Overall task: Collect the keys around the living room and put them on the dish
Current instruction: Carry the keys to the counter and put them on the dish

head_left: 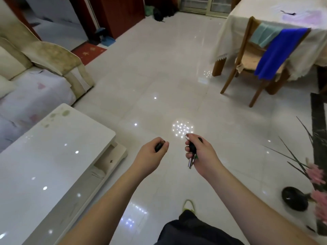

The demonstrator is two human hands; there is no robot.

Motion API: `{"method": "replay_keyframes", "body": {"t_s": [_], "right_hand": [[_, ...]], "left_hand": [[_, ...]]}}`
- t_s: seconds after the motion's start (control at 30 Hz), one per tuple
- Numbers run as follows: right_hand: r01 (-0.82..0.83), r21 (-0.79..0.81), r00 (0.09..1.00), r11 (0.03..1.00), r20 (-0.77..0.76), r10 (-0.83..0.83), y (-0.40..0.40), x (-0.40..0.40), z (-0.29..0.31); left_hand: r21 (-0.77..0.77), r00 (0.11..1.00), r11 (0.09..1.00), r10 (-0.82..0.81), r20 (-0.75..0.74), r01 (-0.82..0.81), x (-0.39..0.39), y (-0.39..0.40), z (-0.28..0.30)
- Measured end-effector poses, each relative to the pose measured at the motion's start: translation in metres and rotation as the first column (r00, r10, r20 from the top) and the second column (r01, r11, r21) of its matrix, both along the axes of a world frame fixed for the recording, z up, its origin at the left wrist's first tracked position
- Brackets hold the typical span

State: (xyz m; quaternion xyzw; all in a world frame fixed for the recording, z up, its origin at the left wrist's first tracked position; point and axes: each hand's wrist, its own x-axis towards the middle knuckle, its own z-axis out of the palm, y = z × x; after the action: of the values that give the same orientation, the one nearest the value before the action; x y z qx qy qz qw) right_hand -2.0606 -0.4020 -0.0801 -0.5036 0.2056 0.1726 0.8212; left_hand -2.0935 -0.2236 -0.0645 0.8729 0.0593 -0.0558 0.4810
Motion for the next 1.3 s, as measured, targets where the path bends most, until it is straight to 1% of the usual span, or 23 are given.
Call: {"method": "replay_keyframes", "body": {"t_s": [0.1, 0.2, 0.3, 0.43, 0.6, 0.77, 0.87, 1.03, 1.17, 1.3], "right_hand": [[-0.022, 0.004, 1.0, 1.0, 0.012, 0.022, -0.002, 0.054, 0.005], [-0.063, 0.01, 0.998, 0.998, 0.017, 0.063, 0.002, 0.101, 0.011], [-0.097, 0.006, 0.995, 0.995, 0.039, 0.096, 0.008, 0.14, 0.015], [-0.128, -0.019, 0.99, 0.992, 0.056, 0.129, 0.023, 0.194, 0.012], [-0.129, -0.056, 0.99, 0.99, 0.052, 0.132, 0.066, 0.271, -0.001], [-0.15, -0.105, 0.987, 0.983, 0.039, 0.154, 0.129, 0.354, -0.002], [-0.126, -0.125, 0.99, 0.984, 0.054, 0.133, 0.156, 0.405, 0.009], [-0.084, -0.103, 0.993, 0.991, 0.069, 0.092, 0.176, 0.475, 0.013], [-0.092, -0.127, 0.995, 0.988, 0.035, 0.097, 0.195, 0.533, 0.007], [-0.062, -0.075, 0.997, 0.995, 0.048, 0.065, 0.21, 0.611, -0.001]], "left_hand": [[0.029, 1.0, 0.999, 0.028, 0.004, -0.028, 0.048, 0.004, 0.011], [0.006, 0.997, 0.997, 0.08, -0.012, -0.08, 0.089, 0.01, 0.017], [-0.007, 0.993, 0.994, 0.113, -0.032, -0.113, 0.124, 0.021, 0.013], [0.005, 0.991, 0.991, 0.134, -0.009, -0.134, 0.178, 0.041, 0.0], [-0.027, 0.99, 0.99, 0.14, 0.007, -0.14, 0.257, 0.083, -0.015], [-0.08, 0.99, 0.987, 0.139, -0.001, -0.139, 0.338, 0.141, -0.015], [-0.128, 0.99, 0.981, 0.14, -0.034, -0.144, 0.386, 0.179, -0.014], [-0.168, 0.985, 0.971, 0.17, -0.032, -0.173, 0.47, 0.223, -0.011], [-0.218, 0.986, 0.962, 0.164, -0.014, -0.163, 0.533, 0.232, -0.007], [-0.187, 0.987, 0.969, 0.159, -0.031, -0.162, 0.607, 0.235, -0.011]]}}
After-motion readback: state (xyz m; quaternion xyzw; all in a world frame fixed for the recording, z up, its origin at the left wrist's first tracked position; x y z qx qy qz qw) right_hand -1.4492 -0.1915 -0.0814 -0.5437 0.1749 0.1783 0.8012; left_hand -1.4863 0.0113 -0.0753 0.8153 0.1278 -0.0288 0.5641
